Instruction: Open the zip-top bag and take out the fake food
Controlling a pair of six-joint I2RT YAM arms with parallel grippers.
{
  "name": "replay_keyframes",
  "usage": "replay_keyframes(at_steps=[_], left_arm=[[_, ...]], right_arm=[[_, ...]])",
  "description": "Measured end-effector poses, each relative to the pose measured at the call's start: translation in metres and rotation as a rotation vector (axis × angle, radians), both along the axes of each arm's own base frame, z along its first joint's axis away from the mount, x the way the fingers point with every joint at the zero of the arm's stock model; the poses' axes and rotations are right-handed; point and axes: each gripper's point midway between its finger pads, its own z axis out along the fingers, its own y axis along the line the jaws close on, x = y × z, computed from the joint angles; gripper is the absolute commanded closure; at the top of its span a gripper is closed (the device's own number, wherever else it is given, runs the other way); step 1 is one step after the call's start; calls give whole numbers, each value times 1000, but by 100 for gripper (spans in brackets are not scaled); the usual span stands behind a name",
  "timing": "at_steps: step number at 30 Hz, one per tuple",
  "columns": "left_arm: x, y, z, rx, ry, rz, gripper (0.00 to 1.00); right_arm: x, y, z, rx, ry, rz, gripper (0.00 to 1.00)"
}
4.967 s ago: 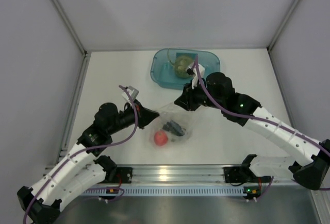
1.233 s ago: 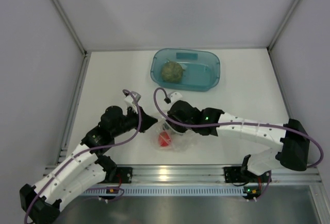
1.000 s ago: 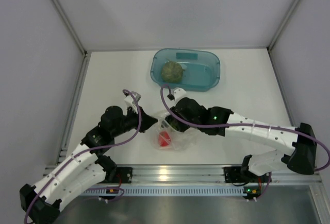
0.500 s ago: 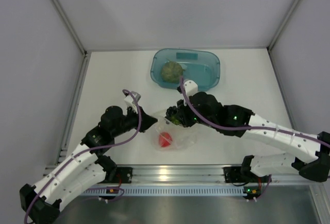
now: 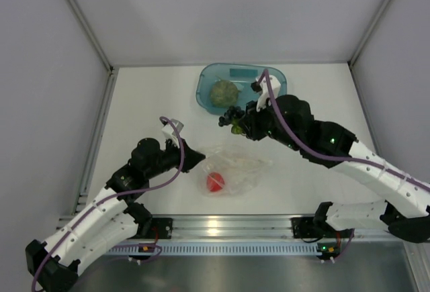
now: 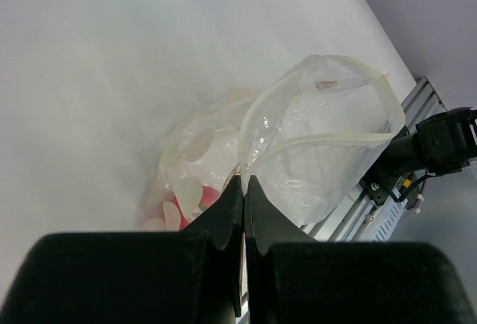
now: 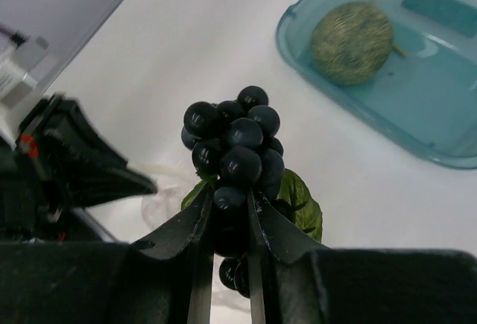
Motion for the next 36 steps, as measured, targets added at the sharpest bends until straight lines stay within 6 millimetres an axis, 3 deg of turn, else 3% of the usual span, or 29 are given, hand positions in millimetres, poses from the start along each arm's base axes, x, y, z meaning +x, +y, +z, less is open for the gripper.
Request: replay_keyframes(at_steps=[4, 8, 18, 24, 28, 32, 35, 36], left_arm=[[0, 0, 0, -1, -2, 0, 100], [-1, 1, 3, -7, -10, 0, 100], [-2, 1, 5, -11, -15, 0, 100], [-2, 1, 5, -12, -15, -1, 100], [-2, 1, 5, -12, -15, -4, 100], [-4, 0, 6, -17, -17, -10, 100], [-6, 1, 11, -28, -26, -11, 100], [-6, 2, 12, -31, -30, -11, 100]], right_arm=[[47, -24, 17, 17, -22, -121, 100], [96, -49, 7, -16, 11, -213, 100], [213, -91, -60, -93, 186, -332, 99], [275, -100, -122, -146, 288, -374, 96], [298, -103, -166, -198, 342, -394, 91], [311, -100, -190, -222, 362, -396, 87], [318, -98, -203, -227, 373, -396, 77], [320, -98, -208, -228, 377, -395, 67]])
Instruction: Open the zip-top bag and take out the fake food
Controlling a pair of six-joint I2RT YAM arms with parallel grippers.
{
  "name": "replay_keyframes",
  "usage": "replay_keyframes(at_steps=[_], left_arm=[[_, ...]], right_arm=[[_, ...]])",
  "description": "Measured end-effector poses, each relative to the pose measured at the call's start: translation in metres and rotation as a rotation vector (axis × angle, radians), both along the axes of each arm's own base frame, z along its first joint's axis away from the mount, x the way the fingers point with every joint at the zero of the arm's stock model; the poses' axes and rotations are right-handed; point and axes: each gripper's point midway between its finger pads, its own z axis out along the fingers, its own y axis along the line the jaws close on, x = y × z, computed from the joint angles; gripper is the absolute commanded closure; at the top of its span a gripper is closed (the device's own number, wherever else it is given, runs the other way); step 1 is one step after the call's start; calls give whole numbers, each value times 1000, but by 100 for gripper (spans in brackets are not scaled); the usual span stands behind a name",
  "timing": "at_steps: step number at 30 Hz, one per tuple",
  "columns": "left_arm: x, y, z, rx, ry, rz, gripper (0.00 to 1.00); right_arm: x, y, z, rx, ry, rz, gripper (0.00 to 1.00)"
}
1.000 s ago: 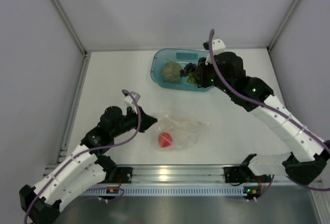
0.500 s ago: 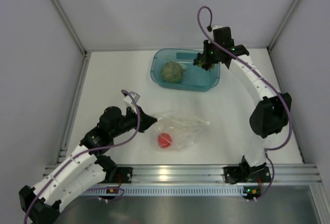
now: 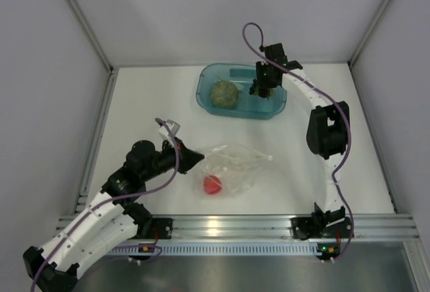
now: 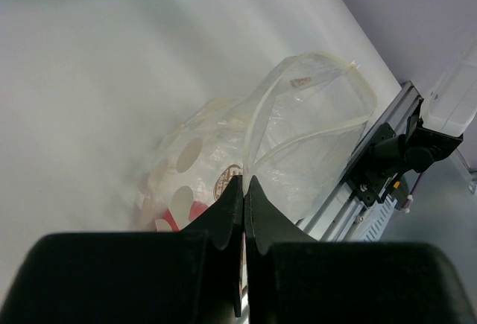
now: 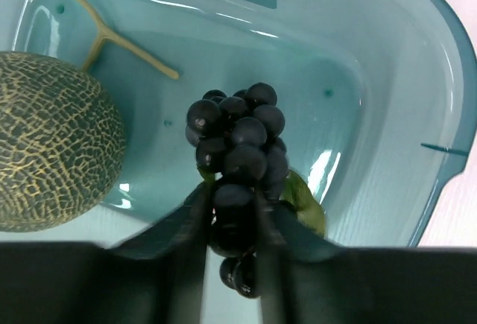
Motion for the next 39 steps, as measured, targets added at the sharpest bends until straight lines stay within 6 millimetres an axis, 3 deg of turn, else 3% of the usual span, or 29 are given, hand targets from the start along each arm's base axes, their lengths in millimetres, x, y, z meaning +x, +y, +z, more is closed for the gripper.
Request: replay_keyframes(at_steps=[5, 11, 14, 16, 20, 23, 25, 28, 32, 35, 39], left_arm=[[-1, 1, 11, -12, -17, 0, 100], [-1, 1, 14, -12, -18, 0, 100], [1, 0, 12, -3, -6, 0, 100], [2, -2, 11, 5, 5, -1, 100], [5, -3, 13, 18, 14, -1, 100], [7, -5, 21, 20, 1, -4, 100], [8, -5, 26, 18, -9, -6, 100], [9, -6, 29, 22, -16, -10, 100], [10, -9, 27, 40, -14, -26, 100], [11, -11, 23, 56, -9, -41, 100], [14, -13, 19, 77, -6, -51, 100]], right_arm=[[5, 2, -11, 4, 9, -4, 42], [7, 3, 2, 9, -15, 0, 44], [-7, 3, 23, 36, -32, 12, 51], [-32, 2, 42, 68, -39, 31, 57], [-86, 8, 106, 147, -119, 93, 59], [-129, 31, 155, 213, -201, 199, 63], [-169, 59, 174, 258, -232, 316, 72], [-228, 96, 173, 308, -204, 488, 79], [-293, 121, 142, 331, -110, 645, 89], [-313, 120, 123, 323, -62, 670, 92], [-324, 116, 117, 318, -55, 672, 93]])
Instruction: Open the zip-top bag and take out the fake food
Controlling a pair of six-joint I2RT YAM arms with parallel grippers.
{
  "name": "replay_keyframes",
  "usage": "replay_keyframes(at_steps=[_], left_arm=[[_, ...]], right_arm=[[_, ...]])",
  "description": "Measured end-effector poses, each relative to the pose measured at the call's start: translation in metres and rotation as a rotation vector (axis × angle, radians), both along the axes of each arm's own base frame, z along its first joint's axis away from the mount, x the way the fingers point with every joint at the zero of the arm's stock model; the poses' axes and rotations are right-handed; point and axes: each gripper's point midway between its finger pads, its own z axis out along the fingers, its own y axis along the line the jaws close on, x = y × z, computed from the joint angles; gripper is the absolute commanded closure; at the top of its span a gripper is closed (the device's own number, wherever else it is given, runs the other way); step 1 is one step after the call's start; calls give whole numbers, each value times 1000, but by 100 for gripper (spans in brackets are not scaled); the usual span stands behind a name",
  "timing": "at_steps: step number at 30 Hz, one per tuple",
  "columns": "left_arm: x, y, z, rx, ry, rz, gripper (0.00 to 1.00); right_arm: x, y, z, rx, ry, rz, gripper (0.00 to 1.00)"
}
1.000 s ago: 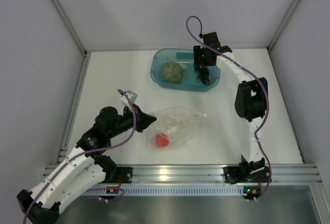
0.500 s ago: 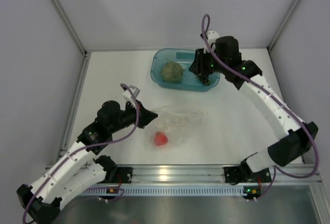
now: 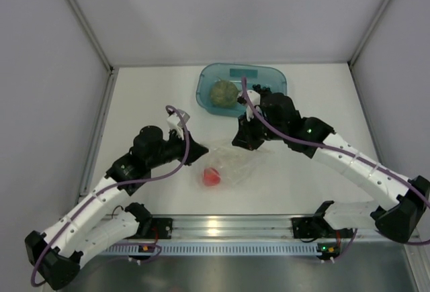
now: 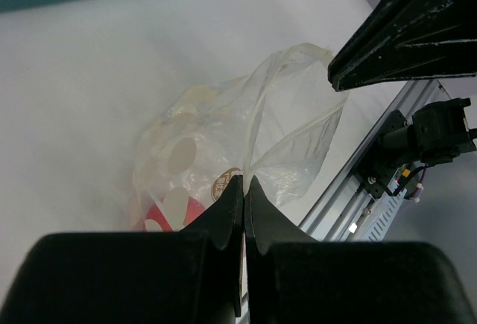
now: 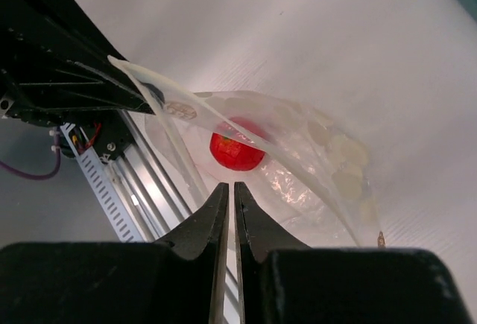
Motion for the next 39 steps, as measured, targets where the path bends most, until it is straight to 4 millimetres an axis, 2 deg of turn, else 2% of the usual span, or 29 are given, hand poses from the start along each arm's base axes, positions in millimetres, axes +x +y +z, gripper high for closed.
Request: replay_keyframes(at_steps=[3, 9, 18, 29, 32, 39], left_arm=[[3, -2, -5, 16, 12, 0, 100], [6, -4, -14, 43, 27, 1, 100], [2, -6, -13, 42, 20, -15, 100], [-2, -4, -2, 17, -13, -14, 100], [-2, -3, -1, 16, -15, -13, 100], [-2, -4, -1, 16, -14, -15, 100]], right_arm=[[-8, -1, -4, -2, -2, 10, 95], [-16, -2, -25, -31, 21, 16, 98], [-21, 21, -43, -58, 20, 48, 98], [-21, 30, -52, -64, 9, 34, 99], [-22, 27, -45, -55, -6, 23, 99], [-11, 10, -14, -49, -93, -49, 99]])
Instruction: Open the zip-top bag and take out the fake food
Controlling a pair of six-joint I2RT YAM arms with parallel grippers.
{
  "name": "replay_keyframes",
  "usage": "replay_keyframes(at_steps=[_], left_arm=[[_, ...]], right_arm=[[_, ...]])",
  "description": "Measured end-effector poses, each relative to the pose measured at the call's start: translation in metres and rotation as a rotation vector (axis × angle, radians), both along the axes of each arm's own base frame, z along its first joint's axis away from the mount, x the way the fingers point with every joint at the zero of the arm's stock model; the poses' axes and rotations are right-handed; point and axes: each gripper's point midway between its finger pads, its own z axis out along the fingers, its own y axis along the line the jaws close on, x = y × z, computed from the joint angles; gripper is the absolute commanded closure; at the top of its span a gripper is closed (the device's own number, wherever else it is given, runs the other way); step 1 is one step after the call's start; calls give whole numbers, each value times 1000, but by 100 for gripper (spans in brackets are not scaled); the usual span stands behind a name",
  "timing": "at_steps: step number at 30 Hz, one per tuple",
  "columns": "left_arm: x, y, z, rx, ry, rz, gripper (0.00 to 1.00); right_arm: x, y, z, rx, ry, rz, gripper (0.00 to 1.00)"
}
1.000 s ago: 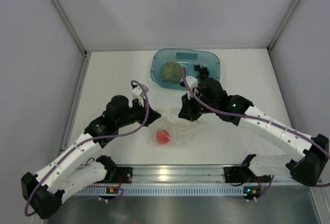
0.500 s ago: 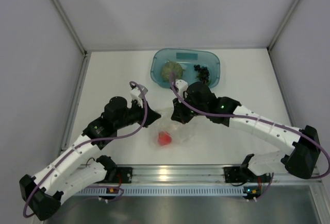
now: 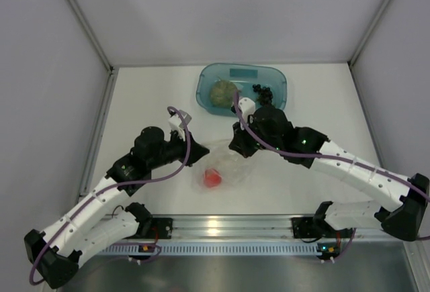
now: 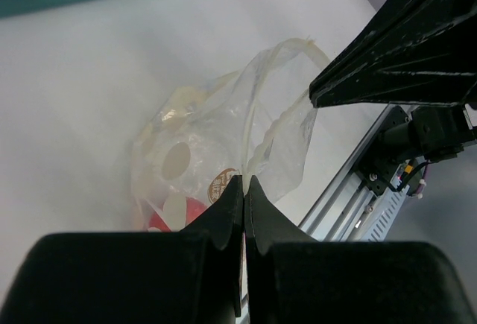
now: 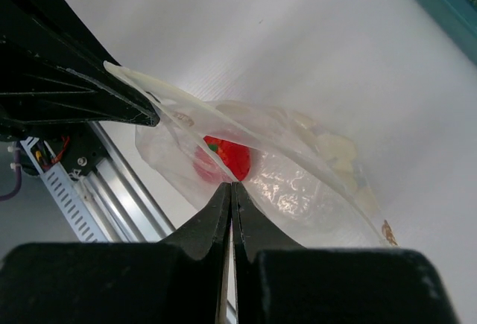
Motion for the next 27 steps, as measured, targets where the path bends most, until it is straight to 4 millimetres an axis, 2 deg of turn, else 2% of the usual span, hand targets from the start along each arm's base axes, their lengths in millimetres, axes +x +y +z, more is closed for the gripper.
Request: replay_keyframes(at_steps=[5, 10, 14, 27], left_arm=[[-1, -1, 0, 0, 0, -4, 100], [-2, -2, 0, 0, 1, -9, 100], [-3, -2, 0, -1, 0, -12, 100], [-3, -2, 0, -8, 12, -6, 100]], right_arm=[[12, -12, 14, 5, -40, -51, 98], [27, -26, 10, -21, -38, -111, 99], [33, -28, 0, -47, -20, -121, 99], [0, -7, -25, -22, 110, 76, 98]])
